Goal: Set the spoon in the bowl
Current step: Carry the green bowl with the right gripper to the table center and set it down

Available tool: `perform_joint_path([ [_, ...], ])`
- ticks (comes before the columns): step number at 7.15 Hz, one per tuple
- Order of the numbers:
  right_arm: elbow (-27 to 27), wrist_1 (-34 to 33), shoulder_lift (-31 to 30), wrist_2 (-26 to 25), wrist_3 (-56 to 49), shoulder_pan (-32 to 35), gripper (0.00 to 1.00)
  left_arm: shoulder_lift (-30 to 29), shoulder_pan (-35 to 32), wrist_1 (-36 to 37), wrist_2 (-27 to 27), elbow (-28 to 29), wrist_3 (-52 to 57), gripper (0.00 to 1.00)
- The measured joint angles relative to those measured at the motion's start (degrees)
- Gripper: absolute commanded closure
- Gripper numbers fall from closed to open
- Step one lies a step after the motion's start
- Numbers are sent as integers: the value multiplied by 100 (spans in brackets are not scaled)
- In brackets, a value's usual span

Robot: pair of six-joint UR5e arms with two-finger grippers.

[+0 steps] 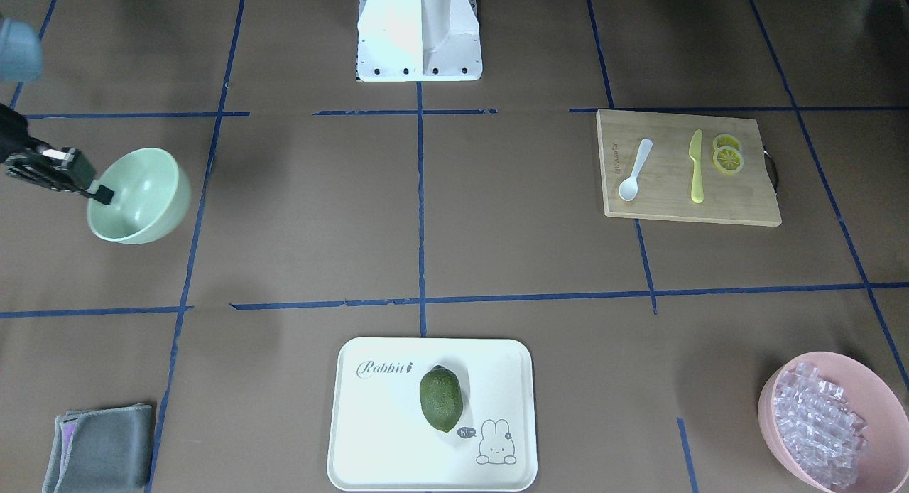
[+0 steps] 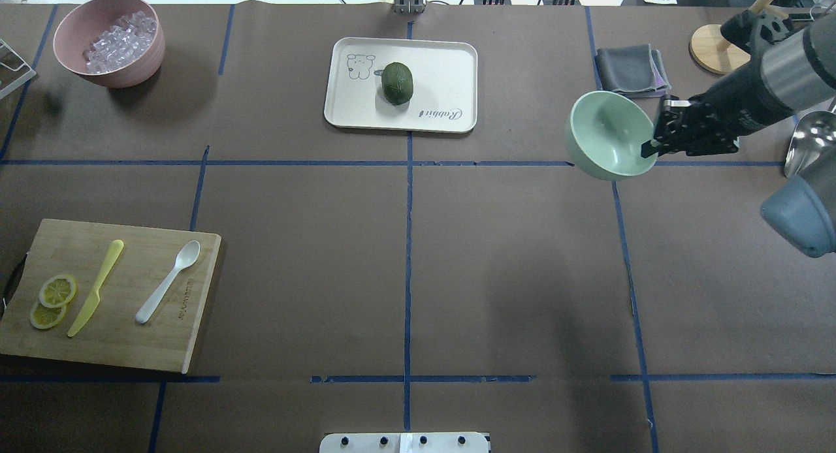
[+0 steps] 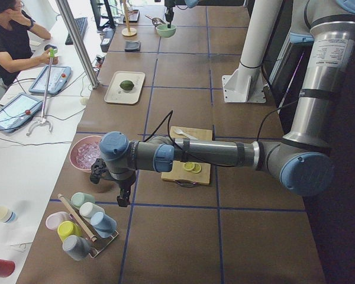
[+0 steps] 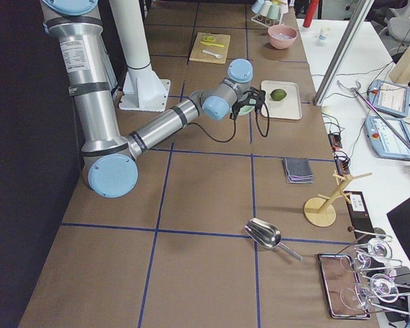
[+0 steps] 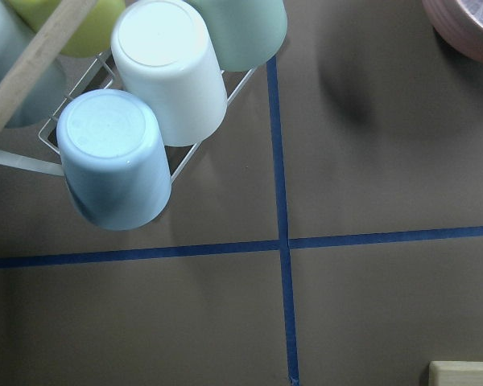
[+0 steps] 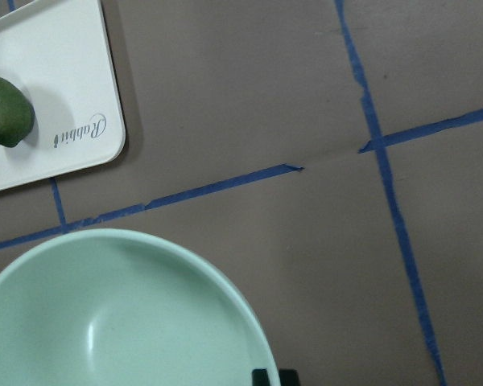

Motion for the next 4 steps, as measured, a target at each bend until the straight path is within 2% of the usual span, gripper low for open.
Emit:
perform_joint_path([
  [1, 218, -897, 556, -580, 85, -506, 100, 0, 0, 0, 0, -10, -25, 0],
  [2, 270, -1360, 977, -1052, 353, -1025, 100, 0, 0, 0, 0, -15, -39, 0],
  [4, 180, -1548, 1408, -1979, 1023, -1987, 100, -6, 0, 0, 0, -19, -47, 0],
])
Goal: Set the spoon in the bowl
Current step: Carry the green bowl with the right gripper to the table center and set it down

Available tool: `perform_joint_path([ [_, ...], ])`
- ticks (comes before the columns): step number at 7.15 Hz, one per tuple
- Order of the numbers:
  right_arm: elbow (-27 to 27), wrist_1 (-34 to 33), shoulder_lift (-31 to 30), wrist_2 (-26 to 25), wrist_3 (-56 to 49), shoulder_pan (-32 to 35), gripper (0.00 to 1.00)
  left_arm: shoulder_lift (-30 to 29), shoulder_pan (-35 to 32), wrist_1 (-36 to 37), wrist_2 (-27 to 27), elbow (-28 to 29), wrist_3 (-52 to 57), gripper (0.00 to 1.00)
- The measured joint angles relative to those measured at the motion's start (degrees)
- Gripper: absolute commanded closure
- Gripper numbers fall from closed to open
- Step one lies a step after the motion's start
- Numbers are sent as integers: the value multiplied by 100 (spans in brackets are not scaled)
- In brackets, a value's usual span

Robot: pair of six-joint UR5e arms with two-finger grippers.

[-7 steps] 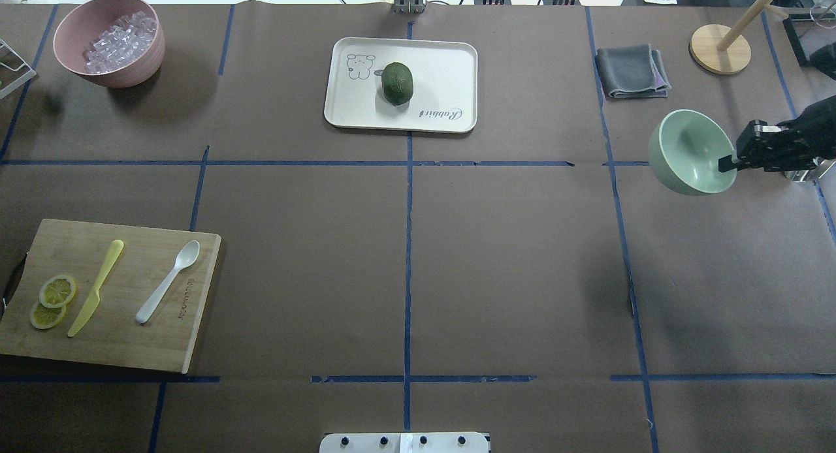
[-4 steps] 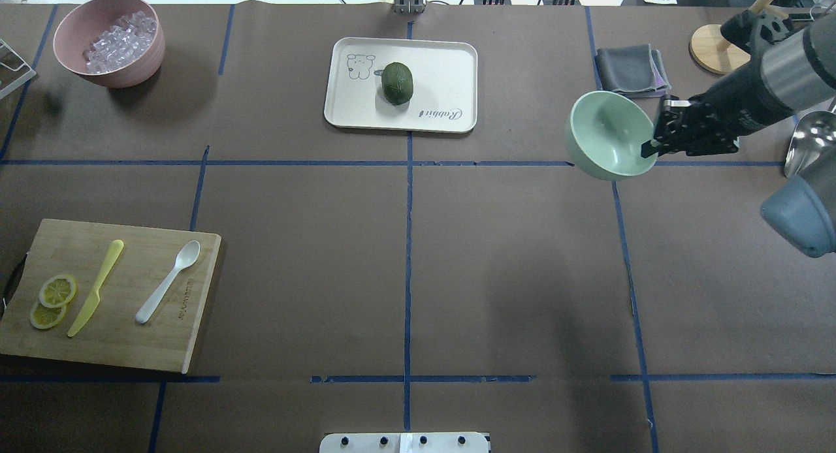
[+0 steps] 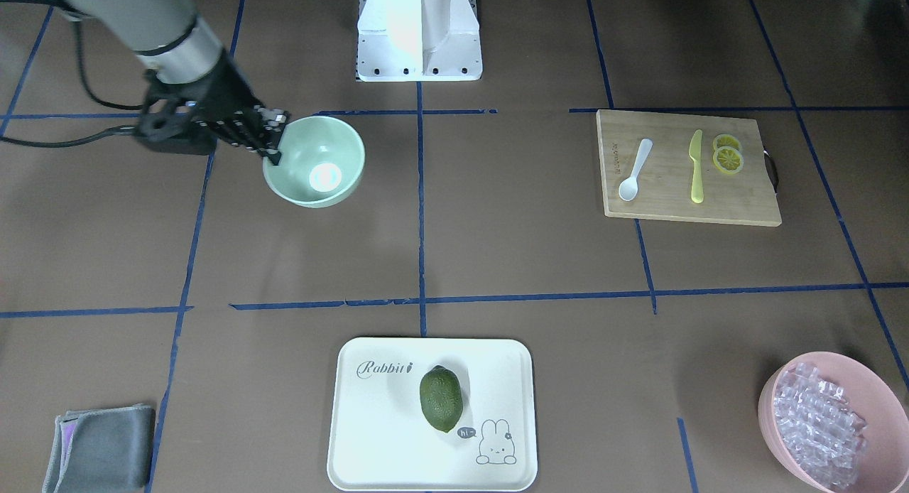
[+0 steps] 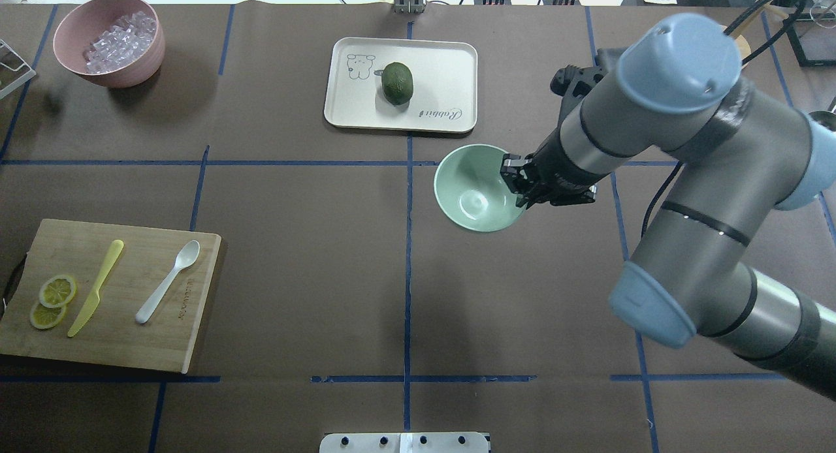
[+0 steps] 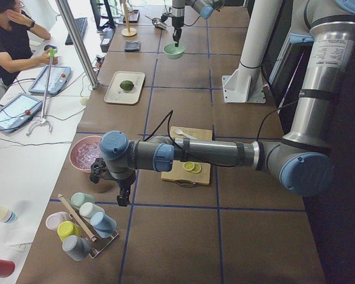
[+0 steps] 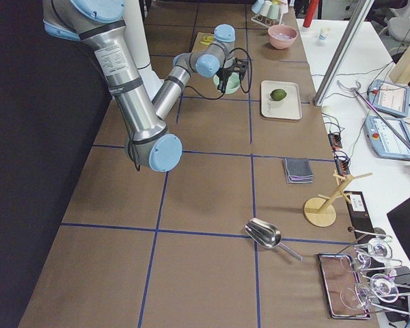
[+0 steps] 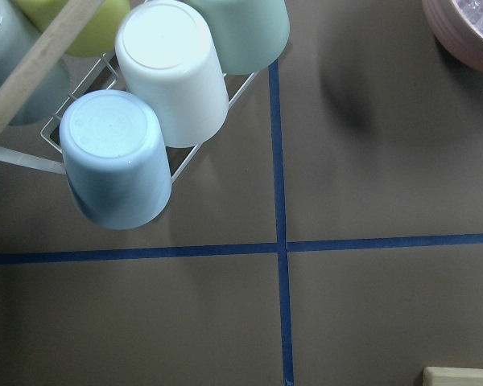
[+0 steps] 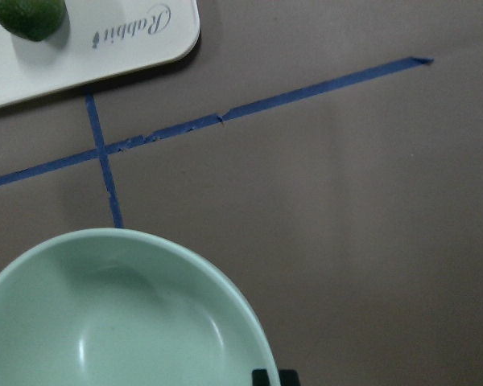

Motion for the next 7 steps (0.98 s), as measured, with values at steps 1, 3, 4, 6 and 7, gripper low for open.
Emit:
perform_joint_path([
  [1, -124, 118, 71, -428, 272, -401, 100, -2, 0, 0, 0, 0, -1, 0],
  [3, -770, 865, 199, -1001, 653, -880, 99, -3, 0, -4, 0, -1, -1, 0],
  [4, -1121, 1172, 308, -1102, 726, -975, 99, -3, 0, -12, 0, 1, -1, 0],
  [6, -1446, 1353, 454, -1150, 762, -1054, 98, -3, 0, -79, 0, 12, -6, 0],
  [7, -1613, 1367, 587, -1154, 764, -1065, 97, -3, 0, -102, 0, 15, -13, 0],
])
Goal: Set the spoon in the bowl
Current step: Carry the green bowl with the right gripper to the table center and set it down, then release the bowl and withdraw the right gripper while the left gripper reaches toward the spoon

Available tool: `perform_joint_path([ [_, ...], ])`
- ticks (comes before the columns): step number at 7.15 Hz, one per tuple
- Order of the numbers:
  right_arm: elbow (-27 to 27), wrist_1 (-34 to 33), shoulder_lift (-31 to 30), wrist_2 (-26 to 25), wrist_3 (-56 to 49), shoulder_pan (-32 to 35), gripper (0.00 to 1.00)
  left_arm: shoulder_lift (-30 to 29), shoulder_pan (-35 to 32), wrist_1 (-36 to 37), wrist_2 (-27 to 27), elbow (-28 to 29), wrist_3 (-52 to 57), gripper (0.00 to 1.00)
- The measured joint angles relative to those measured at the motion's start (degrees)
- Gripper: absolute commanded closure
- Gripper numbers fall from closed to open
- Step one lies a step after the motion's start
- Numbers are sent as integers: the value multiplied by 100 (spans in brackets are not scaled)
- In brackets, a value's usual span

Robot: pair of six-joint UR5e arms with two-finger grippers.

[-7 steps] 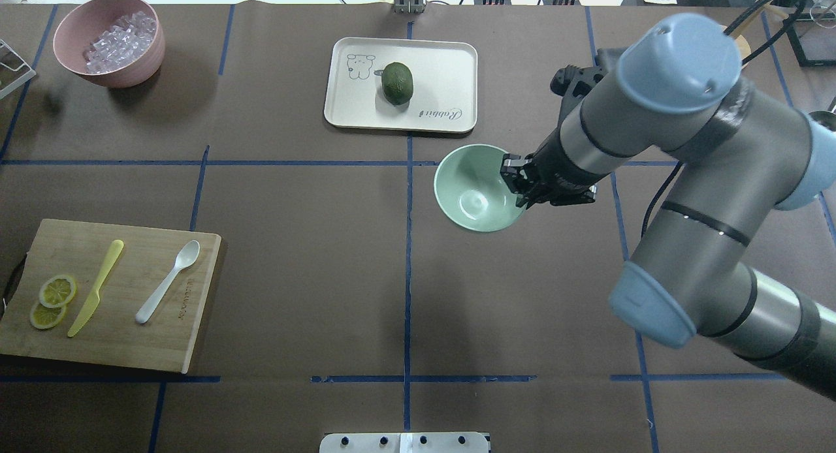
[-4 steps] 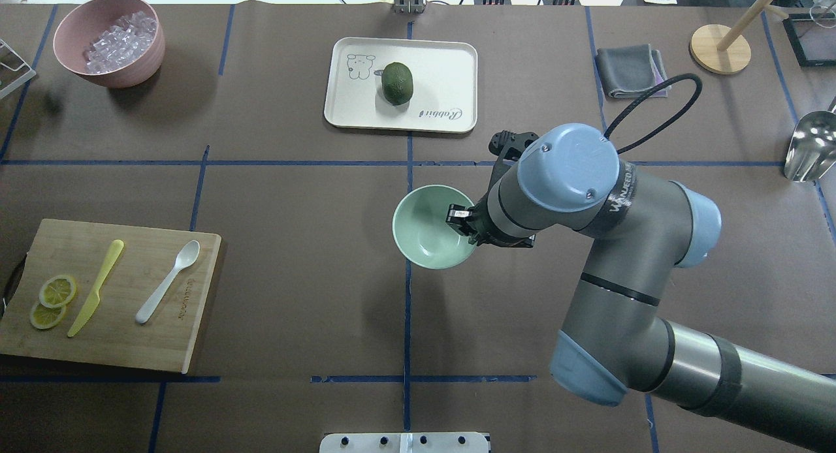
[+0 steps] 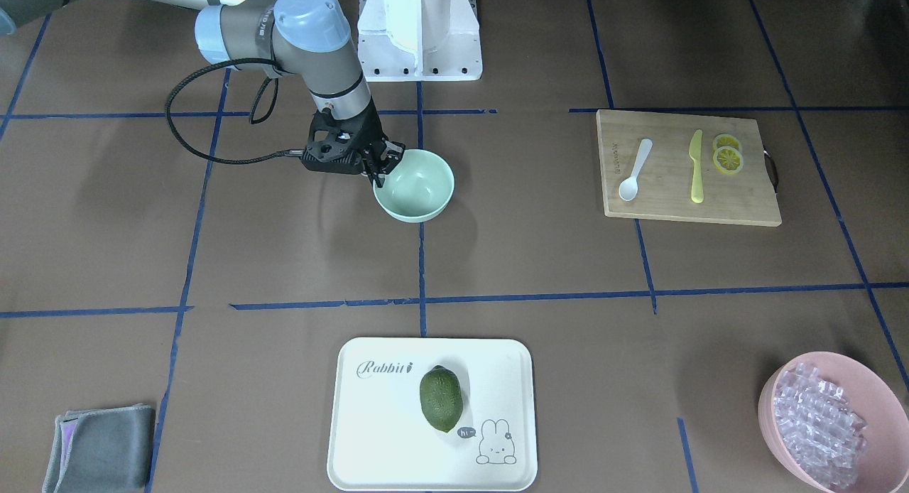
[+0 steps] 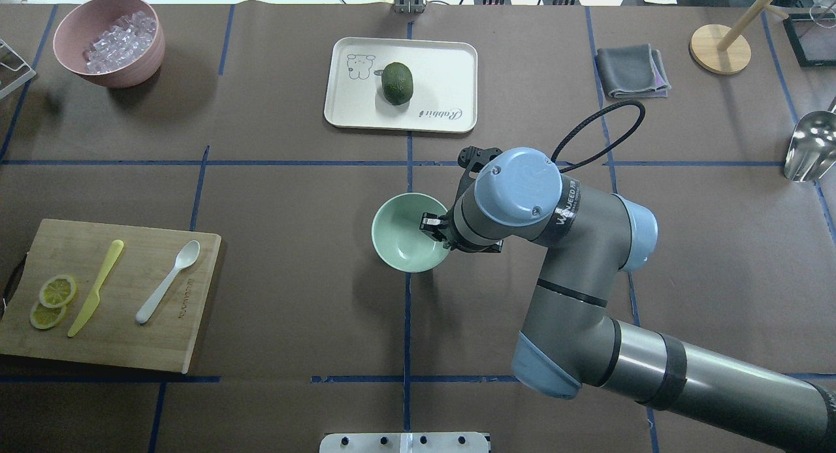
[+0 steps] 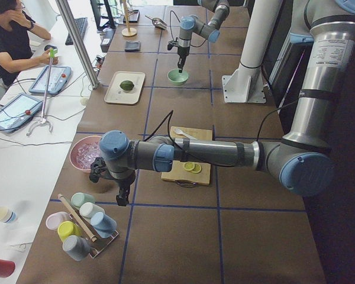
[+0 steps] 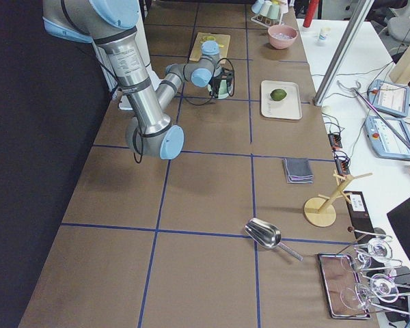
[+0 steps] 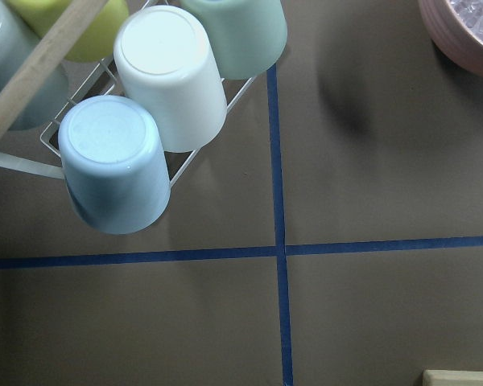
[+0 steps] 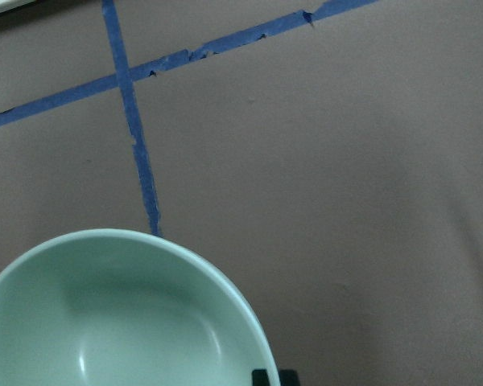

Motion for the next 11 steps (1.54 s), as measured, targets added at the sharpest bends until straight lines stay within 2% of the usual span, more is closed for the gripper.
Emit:
perform_joint_path([
  [2, -254, 5, 199, -2, -4, -38, 78, 0, 0, -11, 0, 4, -5, 0],
  [3, -291, 8, 226, 0, -6, -66, 43, 0, 0, -12, 0, 8, -5, 0],
  [4, -305, 11, 233, 4, -21, -79, 1, 0, 0, -12, 0, 9, -4, 0],
  [8, -80, -31, 209, 37, -76, 41, 0, -37, 66, -18, 2, -82, -171, 0],
  [9, 19, -150, 194, 61, -80, 127, 0, -38, 215, 8, 13, -321, -329, 0],
  [11, 373, -826, 186, 124, -143, 360, 0, 41, 792, 71, 40, -1161, -1031, 0],
])
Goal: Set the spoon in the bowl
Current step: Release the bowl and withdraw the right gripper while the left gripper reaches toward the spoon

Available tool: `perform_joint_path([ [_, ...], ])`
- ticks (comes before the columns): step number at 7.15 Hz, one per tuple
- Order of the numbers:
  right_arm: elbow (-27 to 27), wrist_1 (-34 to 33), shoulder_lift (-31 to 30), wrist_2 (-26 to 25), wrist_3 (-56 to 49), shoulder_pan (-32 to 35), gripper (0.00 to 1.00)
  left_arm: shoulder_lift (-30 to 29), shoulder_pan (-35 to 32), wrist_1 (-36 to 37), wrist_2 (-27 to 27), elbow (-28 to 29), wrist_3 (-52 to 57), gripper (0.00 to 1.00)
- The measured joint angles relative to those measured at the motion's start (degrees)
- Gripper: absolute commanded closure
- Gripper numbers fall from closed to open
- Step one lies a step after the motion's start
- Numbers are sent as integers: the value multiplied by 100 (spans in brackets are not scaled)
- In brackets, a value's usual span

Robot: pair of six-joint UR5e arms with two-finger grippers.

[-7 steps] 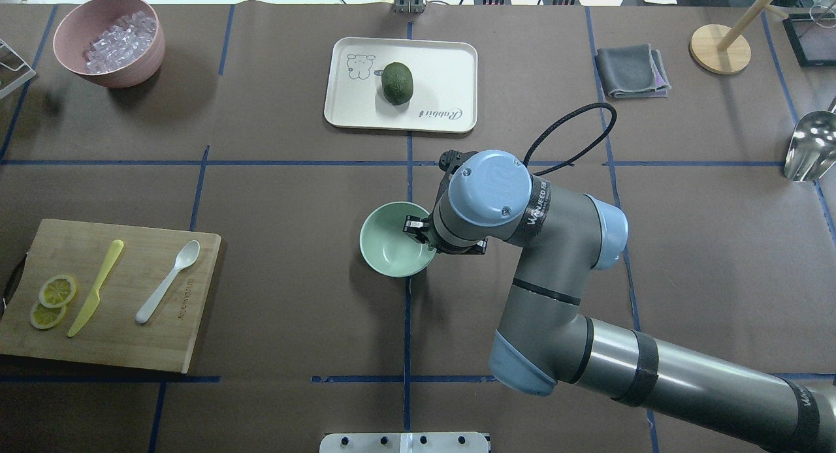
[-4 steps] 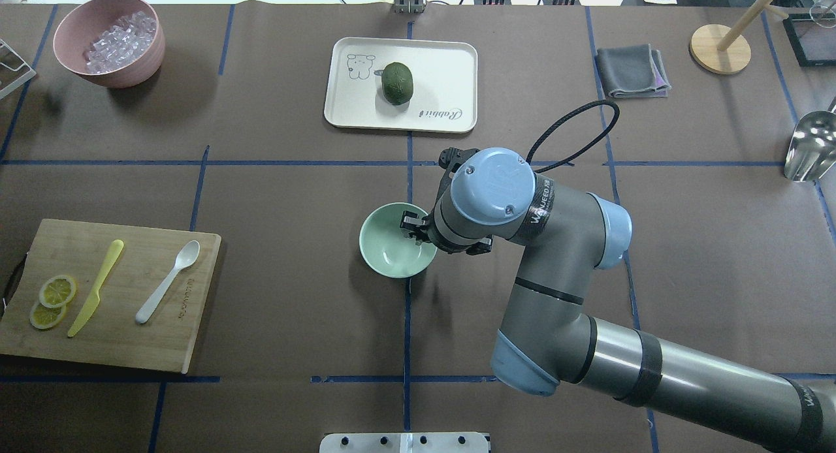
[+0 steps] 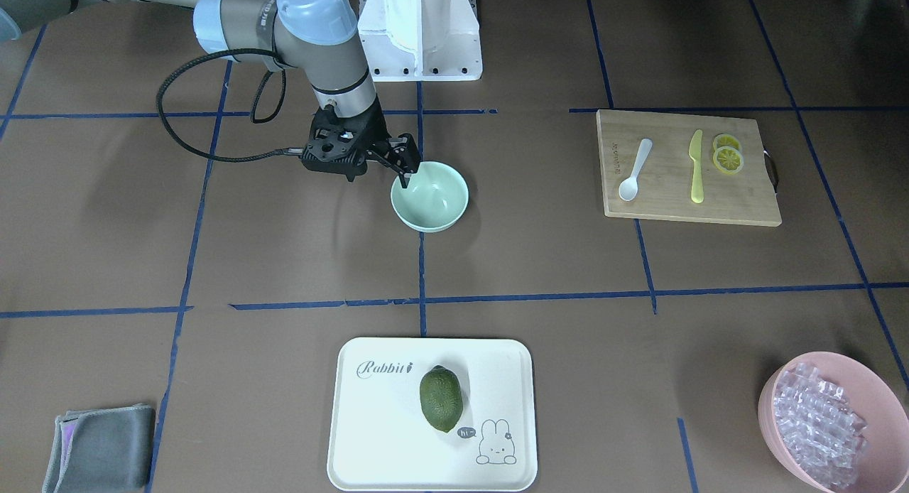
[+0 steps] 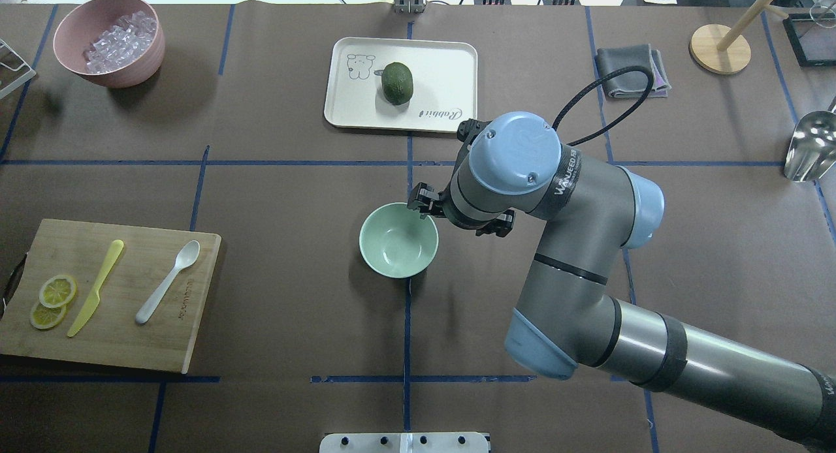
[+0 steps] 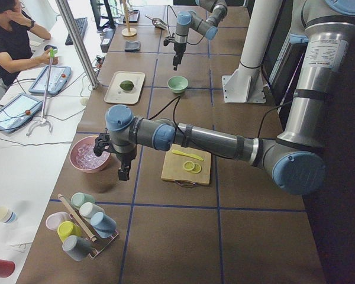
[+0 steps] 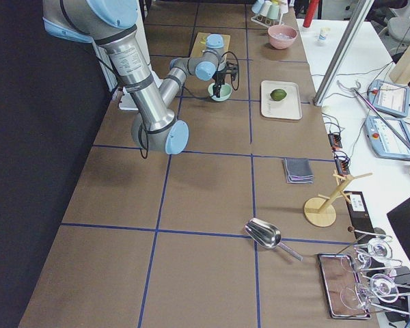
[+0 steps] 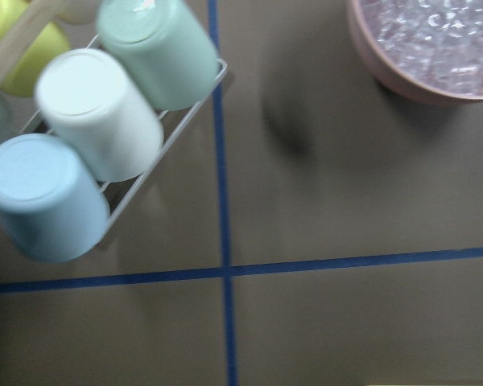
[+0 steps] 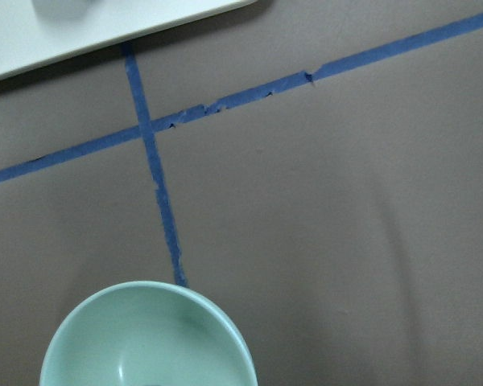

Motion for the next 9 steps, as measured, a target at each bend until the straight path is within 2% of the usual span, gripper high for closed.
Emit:
perform_joint_path([
  [2, 391, -950, -20, 366, -649, 545, 0, 137, 804, 12, 18, -882, -1097, 0],
  [4, 630, -1851, -58, 616, -1945, 1227, 0, 189, 1744, -26, 141, -1476, -2370, 0],
  [6, 847, -2232, -431, 1092, -3445, 2090, 0, 359, 2629, -389, 801, -1686, -3349, 0],
  [8, 924, -2279, -848, 1491, -4639, 2737, 0, 757, 3298, -1398, 1304, -1630, -4156, 0],
  [9, 927, -2287, -989, 1666, -5070, 2985, 0, 775, 3635, -1618, 1500, -1608, -4504, 0],
])
